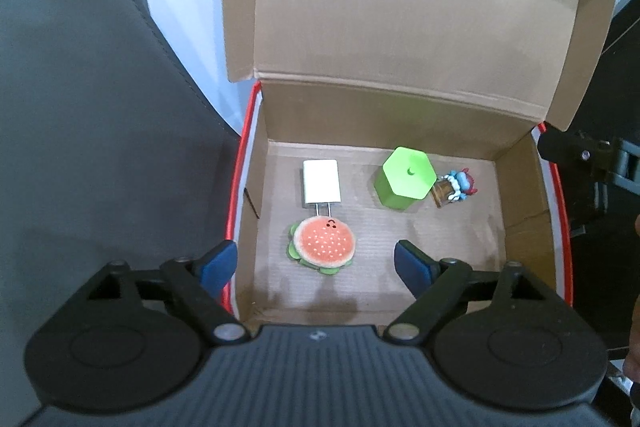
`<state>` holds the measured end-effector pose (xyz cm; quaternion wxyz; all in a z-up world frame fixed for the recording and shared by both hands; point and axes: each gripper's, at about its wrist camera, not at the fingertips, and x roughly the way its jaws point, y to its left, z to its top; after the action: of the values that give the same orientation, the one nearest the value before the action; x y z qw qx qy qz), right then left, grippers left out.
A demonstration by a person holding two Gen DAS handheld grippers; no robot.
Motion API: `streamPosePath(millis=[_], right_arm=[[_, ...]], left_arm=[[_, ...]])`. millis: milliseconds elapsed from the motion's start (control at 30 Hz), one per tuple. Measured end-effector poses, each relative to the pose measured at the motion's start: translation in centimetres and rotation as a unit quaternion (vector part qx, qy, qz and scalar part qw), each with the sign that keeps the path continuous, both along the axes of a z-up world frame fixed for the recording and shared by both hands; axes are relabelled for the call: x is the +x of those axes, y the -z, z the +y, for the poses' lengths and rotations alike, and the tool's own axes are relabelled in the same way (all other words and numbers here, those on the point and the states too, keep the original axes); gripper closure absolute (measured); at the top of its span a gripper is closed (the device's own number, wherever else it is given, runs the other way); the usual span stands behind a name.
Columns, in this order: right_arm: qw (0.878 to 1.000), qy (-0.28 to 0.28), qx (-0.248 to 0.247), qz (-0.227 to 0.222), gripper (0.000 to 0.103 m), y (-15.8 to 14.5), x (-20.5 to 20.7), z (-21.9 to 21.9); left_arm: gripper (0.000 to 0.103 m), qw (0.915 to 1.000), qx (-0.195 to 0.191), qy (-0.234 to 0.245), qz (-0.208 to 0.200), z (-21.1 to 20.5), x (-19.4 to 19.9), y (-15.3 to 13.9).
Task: Organize objects
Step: 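Raise both open tools out of the red box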
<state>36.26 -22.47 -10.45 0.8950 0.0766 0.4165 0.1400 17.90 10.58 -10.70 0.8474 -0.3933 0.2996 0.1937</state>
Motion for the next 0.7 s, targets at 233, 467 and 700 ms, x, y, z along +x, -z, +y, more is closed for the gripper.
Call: streamPosePath(millis=[233, 467, 700], right_arm=[[1.000, -0.003, 0.013, -0.008, 0.000, -2.9, -2.1, -1.2], [1.000, -0.004, 0.020, -0.014, 0.000, -4.3, -3.3, -1.7], [1.000, -0.012, 0.023, -0.011, 0.000, -5.0, -4.8, -1.8]], left_arm=[[0.011, 0.9998, 0.010, -0.013, -0.015, -0.1, -1.7, -1.2], [0.006, 0.9991, 0.020, -0.021, -0.031, -0.6, -3.4, -2.5], [0.005, 0.9984, 0.023, -0.026, -0.045, -1.2, -4.8, -3.2]])
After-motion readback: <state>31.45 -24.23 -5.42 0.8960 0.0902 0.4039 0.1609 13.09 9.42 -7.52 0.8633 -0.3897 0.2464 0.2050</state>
